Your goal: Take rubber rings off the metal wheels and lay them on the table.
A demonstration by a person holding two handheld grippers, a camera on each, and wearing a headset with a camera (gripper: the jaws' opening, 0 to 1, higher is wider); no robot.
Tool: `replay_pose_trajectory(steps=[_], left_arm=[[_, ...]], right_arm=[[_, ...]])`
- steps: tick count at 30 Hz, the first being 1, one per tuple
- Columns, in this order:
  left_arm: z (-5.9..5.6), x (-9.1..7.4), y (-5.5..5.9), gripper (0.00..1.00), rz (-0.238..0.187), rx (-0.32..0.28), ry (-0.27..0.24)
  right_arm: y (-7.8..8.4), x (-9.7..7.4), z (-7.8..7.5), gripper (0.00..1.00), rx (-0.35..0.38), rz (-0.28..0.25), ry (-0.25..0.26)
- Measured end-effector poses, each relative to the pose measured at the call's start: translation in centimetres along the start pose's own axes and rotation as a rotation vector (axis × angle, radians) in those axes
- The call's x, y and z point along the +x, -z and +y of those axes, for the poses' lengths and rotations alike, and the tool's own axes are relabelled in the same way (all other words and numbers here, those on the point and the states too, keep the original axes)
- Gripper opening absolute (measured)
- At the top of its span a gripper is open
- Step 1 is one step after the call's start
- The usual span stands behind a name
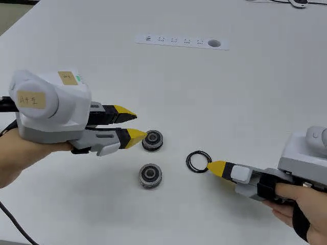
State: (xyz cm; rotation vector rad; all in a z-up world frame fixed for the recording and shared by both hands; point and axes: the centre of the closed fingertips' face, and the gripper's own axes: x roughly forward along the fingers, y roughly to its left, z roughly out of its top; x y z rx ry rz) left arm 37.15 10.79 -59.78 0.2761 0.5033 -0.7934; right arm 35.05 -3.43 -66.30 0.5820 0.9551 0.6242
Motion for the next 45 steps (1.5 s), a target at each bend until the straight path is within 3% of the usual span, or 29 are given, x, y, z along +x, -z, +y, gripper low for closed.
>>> replay_pose_trajectory(steps=[5, 8, 12, 15, 20, 28, 45], left_arm=[[0.3, 0.2, -0.2, 0.27, -0.006, -0.006, -0.001], [0.3, 0.7, -0.1, 0.27, 0.009, -0.001, 0.011], [0.1, 1.5, 0.4, 0.28, 0.033, 0.011, 0.029], [-0.1, 2.2, 0.5, 0.28, 0.046, 0.023, 0.047], [-0.1, 3.0, 1.0, 0.26, 0.070, 0.037, 0.070], [-0.3, 4.1, 2.3, 0.24, 0.121, 0.068, 0.111], [-0.7, 4.9, 3.0, 0.18, 0.146, 0.092, 0.157]], right_arm=[[-2.3, -0.6, 0.2, 0.12, 0.083, -0.091, -0.036], [-3.9, -0.8, 1.5, 0.14, 0.018, -0.148, -0.103], [-4.2, -0.4, 3.7, 0.32, -0.009, -0.153, -0.193], [-4.1, 0.1, 5.7, 0.36, -0.054, -0.147, -0.271], [-2.9, 1.2, 7.8, 0.46, -0.095, -0.089, -0.346], [-1.6, 2.9, 9.2, 0.52, -0.137, -0.023, -0.398], [-2.0, 5.3, 9.8, 0.56, -0.125, -0.002, -0.409]])
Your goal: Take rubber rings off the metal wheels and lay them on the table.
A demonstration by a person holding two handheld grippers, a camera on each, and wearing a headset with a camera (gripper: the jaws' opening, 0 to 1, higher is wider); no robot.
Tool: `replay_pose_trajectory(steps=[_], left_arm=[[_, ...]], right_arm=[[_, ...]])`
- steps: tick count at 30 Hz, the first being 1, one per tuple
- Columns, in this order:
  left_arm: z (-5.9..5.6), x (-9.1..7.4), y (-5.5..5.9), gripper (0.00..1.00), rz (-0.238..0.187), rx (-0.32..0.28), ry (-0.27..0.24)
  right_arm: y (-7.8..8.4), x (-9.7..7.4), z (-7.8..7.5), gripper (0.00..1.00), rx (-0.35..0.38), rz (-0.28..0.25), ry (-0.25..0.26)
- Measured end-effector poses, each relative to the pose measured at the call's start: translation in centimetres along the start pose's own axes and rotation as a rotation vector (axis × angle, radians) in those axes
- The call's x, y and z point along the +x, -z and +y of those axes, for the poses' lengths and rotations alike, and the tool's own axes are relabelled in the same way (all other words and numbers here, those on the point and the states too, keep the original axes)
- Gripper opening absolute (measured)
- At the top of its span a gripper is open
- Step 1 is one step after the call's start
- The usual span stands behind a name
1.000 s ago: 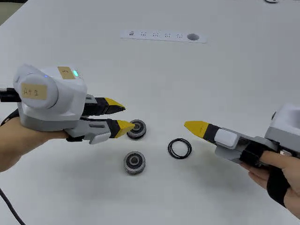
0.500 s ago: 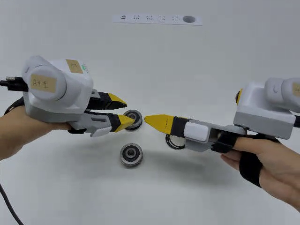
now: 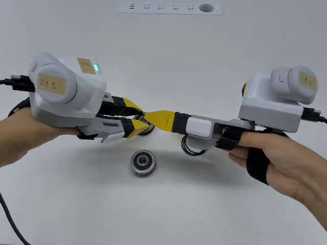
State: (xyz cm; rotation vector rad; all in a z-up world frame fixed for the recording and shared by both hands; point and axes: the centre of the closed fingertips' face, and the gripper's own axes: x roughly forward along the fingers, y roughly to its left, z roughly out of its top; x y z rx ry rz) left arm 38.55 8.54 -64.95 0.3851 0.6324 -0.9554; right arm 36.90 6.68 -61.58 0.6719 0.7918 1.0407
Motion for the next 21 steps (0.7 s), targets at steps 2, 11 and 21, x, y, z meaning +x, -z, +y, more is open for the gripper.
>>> replay_pose_trajectory(steps=[2, 11, 21], left_arm=[[0.1, 0.0, 0.0, 0.18, -0.001, -0.003, 0.000], [0.0, -0.1, 0.1, 0.15, 0.000, -0.005, 0.008], [-0.1, -0.1, 0.2, 0.14, 0.005, -0.014, 0.014]], right_arm=[[0.1, 0.2, 0.0, 0.56, 0.003, 0.005, -0.002], [0.8, 1.3, -0.1, 0.58, 0.011, 0.031, -0.003], [1.3, 1.8, -0.4, 0.60, 0.033, 0.049, 0.003]])
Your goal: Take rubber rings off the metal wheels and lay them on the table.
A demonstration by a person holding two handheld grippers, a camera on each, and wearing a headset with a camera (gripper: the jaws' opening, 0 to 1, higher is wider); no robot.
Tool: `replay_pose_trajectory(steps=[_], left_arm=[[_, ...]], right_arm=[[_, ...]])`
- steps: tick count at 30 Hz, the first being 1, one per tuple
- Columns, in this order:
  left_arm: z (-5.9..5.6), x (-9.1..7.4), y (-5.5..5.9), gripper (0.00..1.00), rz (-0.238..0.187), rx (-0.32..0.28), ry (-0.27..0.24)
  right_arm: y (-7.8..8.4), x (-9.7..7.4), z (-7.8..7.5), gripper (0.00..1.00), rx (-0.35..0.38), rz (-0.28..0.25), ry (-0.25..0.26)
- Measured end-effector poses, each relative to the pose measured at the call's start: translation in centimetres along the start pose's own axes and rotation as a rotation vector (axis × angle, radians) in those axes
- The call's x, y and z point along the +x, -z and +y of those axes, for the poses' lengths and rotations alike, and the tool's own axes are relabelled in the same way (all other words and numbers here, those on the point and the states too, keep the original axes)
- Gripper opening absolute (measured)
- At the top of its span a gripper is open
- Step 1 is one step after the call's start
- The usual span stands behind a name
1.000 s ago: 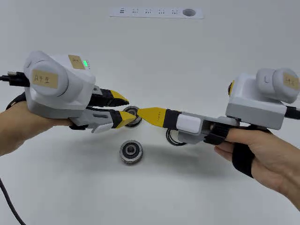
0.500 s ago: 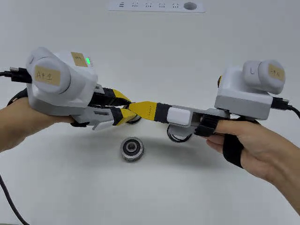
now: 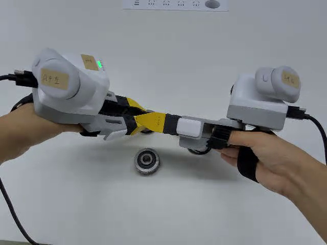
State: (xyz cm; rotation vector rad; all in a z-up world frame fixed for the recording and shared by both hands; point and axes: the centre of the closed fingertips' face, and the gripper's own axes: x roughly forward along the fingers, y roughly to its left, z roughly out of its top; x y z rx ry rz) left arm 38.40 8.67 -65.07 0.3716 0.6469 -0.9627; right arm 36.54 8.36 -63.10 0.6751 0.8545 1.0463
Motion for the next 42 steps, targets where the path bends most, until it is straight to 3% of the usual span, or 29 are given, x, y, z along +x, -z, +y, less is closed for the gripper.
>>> replay_pose_trajectory(steps=[12, 29, 33, 38, 40, 42], left_arm=[[0.1, 0.1, 0.1, 0.13, 0.021, -0.002, 0.003], [0.1, 0.1, 0.1, 0.13, 0.023, -0.006, 0.002], [0.1, 0.1, 0.1, 0.13, 0.023, -0.007, 0.003], [0.1, 0.1, 0.1, 0.13, 0.022, -0.006, 0.004], [0.1, 0.1, 0.1, 0.13, 0.021, -0.007, 0.004], [0.1, 0.1, 0.1, 0.13, 0.022, -0.005, 0.004]], right_arm=[[0.2, 0.9, 0.5, 0.60, 0.025, 0.004, -0.019], [-0.1, 0.3, 0.1, 0.50, 0.050, -0.014, -0.018], [0.0, 0.3, -0.6, 0.43, 0.027, -0.006, 0.005], [0.1, 0.2, -2.8, 0.21, 0.067, -0.014, 0.103], [0.0, 0.1, -3.2, 0.12, 0.077, -0.021, 0.114], [-0.1, 0.0, -3.0, 0.10, 0.098, -0.024, 0.101]])
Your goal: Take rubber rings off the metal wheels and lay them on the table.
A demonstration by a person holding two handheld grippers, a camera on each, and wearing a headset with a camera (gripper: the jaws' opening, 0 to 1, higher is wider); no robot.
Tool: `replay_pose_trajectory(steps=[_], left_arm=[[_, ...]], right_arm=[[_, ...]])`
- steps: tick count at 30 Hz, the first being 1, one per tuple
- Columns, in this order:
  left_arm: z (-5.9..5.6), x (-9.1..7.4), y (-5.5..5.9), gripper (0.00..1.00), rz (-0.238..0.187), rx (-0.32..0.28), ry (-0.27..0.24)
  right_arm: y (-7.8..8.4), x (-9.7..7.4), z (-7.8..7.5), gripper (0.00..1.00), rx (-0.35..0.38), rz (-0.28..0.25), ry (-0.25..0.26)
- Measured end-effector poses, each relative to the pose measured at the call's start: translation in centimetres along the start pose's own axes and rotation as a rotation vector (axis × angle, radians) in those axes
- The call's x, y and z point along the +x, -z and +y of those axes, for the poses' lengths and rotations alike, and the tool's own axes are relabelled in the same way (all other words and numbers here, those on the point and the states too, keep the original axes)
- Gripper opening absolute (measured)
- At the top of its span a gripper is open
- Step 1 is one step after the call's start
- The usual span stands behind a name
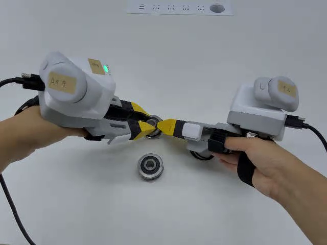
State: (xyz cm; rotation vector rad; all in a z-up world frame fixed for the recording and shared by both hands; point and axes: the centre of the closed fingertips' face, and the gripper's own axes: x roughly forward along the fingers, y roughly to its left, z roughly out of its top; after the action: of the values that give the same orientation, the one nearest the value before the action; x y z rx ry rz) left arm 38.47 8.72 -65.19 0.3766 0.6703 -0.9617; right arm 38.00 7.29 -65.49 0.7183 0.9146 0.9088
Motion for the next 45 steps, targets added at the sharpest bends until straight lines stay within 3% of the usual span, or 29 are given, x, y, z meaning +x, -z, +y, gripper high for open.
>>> replay_pose_trajectory(steps=[15, 35, 39, 45], left_arm=[[-0.01, 0.01, -0.01, 0.13, 0.002, -0.015, 0.003], [-0.04, -0.05, -0.02, 0.13, 0.006, -0.007, 0.004], [-0.03, -0.07, -0.02, 0.13, 0.007, -0.006, 0.003], [-0.02, -0.08, 0.00, 0.13, 0.005, -0.007, 0.004]], right_arm=[[0.09, 0.05, -0.38, 0.01, 0.023, 0.013, 0.045], [-0.11, 0.63, 0.35, 0.01, -0.052, 0.014, 0.061], [-0.19, 0.77, 0.45, 0.01, -0.097, 0.016, 0.066], [-0.21, 0.86, 0.41, 0.01, -0.087, 0.012, 0.067]])
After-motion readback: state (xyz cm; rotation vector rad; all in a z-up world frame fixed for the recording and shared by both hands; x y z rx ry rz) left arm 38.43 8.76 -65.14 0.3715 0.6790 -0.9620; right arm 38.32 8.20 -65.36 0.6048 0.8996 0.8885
